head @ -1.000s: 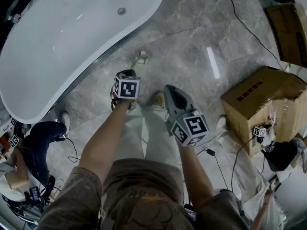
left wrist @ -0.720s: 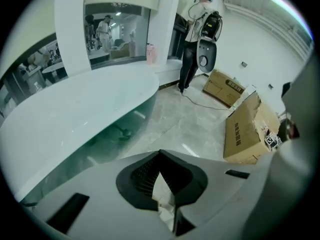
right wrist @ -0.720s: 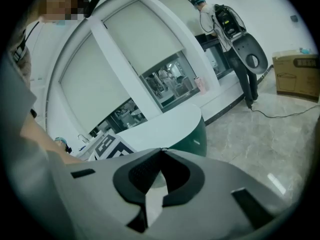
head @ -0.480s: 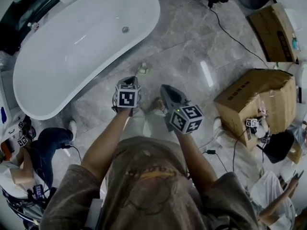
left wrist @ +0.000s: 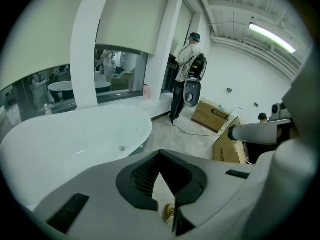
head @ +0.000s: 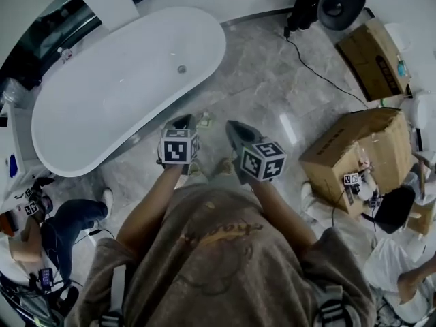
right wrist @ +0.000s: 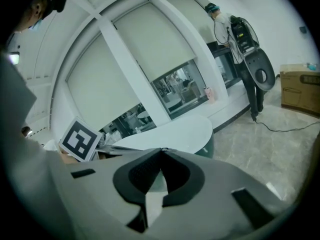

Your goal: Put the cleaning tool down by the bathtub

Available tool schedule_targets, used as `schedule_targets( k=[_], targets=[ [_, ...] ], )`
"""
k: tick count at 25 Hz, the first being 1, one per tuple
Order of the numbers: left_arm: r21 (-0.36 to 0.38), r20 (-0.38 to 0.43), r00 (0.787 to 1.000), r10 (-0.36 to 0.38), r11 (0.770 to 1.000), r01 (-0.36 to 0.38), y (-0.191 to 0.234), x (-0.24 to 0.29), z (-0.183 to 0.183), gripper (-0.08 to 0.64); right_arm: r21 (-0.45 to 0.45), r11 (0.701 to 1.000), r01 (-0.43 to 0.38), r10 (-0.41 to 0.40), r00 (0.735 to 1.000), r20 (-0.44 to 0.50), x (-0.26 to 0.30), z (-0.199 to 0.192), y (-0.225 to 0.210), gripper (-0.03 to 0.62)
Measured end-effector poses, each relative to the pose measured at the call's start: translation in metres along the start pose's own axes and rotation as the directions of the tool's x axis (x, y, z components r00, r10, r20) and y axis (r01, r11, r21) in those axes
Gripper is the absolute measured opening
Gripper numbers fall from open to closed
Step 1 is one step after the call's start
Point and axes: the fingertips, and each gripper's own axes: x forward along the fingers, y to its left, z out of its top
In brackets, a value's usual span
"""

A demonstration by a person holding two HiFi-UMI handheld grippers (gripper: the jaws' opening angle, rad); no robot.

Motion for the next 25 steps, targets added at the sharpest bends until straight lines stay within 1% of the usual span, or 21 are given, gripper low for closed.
schedule_targets(
  k=[3,5,9,12,15,17,20,23,25],
  targets=[
    [0.021,0.073,0.997,-0.027,0.999,0.025,-0.006,-0.024,0.026,0.011,-0.021,1.0,-0.018,0.018,0.999,0.027,-0.009,0.02,0.009,-0.002],
    [0.05,0.112,0.993,-0.045,0.998,0.039,-0.011,-0.041,0.041,0.011,-0.041,0.999,-0.033,0.035,0.998,0.044,-0.016,0.032,0.018,-0.002],
    [0.098,0.176,0.979,-0.102,0.992,0.086,-0.024,-0.074,0.068,0.011,-0.102,0.992,-0.069,0.079,0.992,0.1,-0.033,0.062,0.041,-0.002],
    [0.118,0.219,0.966,-0.136,0.987,0.112,-0.028,-0.097,0.082,0.011,-0.171,0.98,-0.102,0.126,0.983,0.132,-0.045,0.08,0.065,-0.002],
    [0.13,0.262,0.951,-0.163,0.983,0.133,-0.027,-0.119,0.092,0.011,-0.253,0.959,-0.124,0.168,0.973,0.159,-0.058,0.094,0.086,-0.002],
    [0.137,0.303,0.933,-0.194,0.978,0.158,-0.027,-0.134,0.098,0.011,-0.301,0.944,-0.135,0.196,0.963,0.183,-0.066,0.103,0.098,-0.002],
    [0.164,0.375,0.893,-0.247,0.966,0.198,-0.027,-0.157,0.107,0.011,-0.355,0.919,-0.169,0.257,0.941,0.219,-0.076,0.113,0.115,-0.002],
    [0.207,0.431,0.851,-0.301,0.951,0.232,-0.03,-0.176,0.114,0.011,-0.364,0.906,-0.215,0.315,0.918,0.242,-0.083,0.12,0.123,-0.002],
    [0.243,0.458,0.825,-0.331,0.939,0.242,-0.036,-0.185,0.118,0.011,-0.369,0.901,-0.228,0.333,0.909,0.251,-0.087,0.124,0.122,-0.002]
  ],
)
